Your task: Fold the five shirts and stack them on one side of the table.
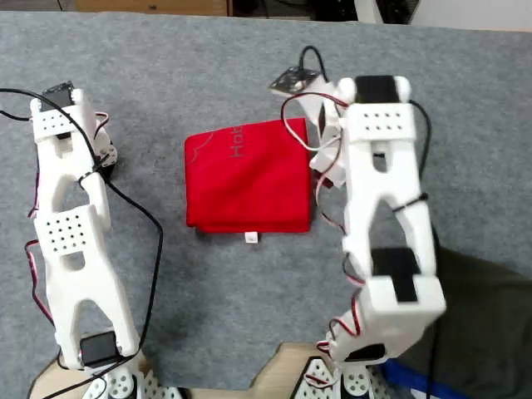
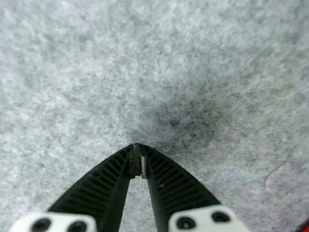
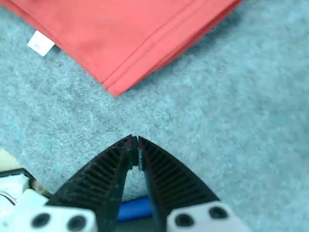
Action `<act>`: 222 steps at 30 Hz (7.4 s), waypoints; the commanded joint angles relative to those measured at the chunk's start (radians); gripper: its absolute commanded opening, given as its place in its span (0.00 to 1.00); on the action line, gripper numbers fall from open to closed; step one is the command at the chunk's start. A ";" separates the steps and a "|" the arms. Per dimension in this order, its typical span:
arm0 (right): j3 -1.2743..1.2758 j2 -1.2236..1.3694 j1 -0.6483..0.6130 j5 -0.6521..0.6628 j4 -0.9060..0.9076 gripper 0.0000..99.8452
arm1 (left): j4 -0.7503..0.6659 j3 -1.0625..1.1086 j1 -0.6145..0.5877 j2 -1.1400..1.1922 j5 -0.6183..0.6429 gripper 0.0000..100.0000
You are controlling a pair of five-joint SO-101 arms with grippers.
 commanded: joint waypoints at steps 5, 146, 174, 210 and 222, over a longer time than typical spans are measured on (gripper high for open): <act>0.364 -0.414 -0.042 0.044 0.017 0.00 | 0.100 -0.123 0.144 -0.076 -0.014 0.02; 0.220 -0.759 1.158 -0.186 0.018 0.06 | 0.101 0.307 0.034 -0.684 -0.397 0.02; 1.483 -1.348 0.170 -0.485 -0.853 0.00 | -0.578 2.426 0.018 -2.612 -0.397 0.02; 1.937 -2.060 0.113 -0.486 -0.456 0.00 | -0.482 2.681 -0.068 -2.855 -0.400 0.02; 1.937 -2.060 0.113 -0.485 -0.456 0.00 | -0.482 2.681 -0.066 -2.855 -0.400 0.02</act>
